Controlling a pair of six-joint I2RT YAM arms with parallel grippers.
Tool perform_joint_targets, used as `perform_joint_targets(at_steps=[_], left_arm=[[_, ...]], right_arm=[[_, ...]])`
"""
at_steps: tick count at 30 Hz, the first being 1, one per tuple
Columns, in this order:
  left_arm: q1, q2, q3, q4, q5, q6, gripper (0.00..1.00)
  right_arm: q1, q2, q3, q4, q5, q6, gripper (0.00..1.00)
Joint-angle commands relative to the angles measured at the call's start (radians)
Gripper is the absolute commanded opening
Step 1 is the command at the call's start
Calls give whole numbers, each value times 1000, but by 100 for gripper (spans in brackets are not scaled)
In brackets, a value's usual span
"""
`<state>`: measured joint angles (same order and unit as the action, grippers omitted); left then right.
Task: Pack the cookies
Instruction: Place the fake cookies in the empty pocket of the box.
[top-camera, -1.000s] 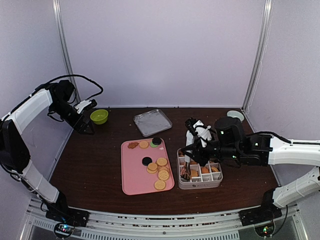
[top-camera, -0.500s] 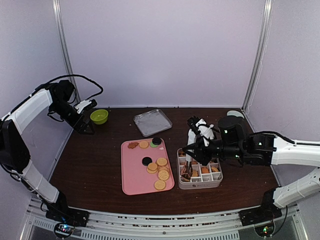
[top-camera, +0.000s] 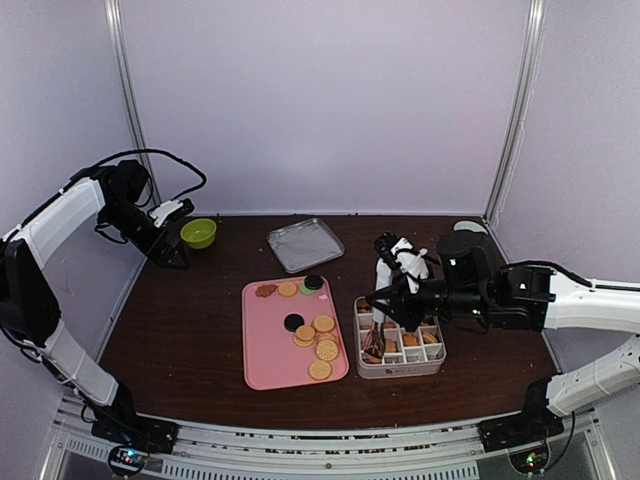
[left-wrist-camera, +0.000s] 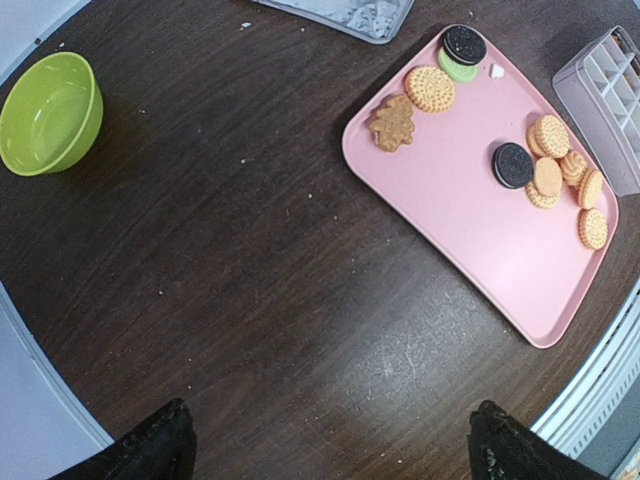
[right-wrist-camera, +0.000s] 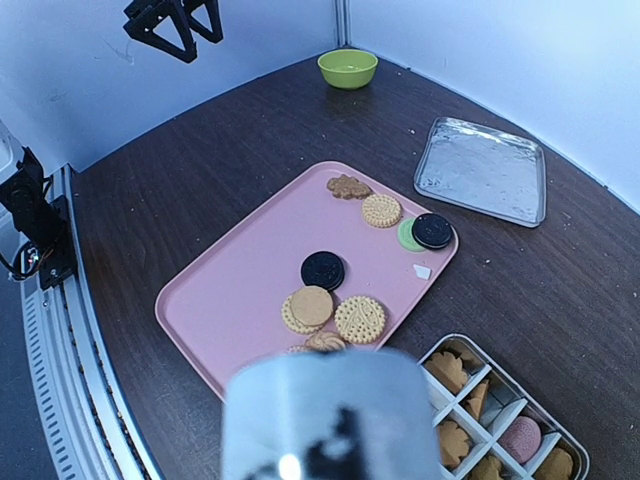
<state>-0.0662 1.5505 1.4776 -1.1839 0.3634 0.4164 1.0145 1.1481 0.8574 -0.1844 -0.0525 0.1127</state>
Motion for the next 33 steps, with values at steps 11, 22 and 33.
perform_joint_targets(at_steps=[11,22,33], left_arm=[[-2,-9,21,-6,20,-7,98],[-3,-7,30,-6,22,-7,98],[-2,-2,32,-14,34,-7,98]], right_arm=[[19,13,52,30,57,-78,0],[24,34,48,72,84,-99,0],[19,-87,45,-18,38,-88,0]])
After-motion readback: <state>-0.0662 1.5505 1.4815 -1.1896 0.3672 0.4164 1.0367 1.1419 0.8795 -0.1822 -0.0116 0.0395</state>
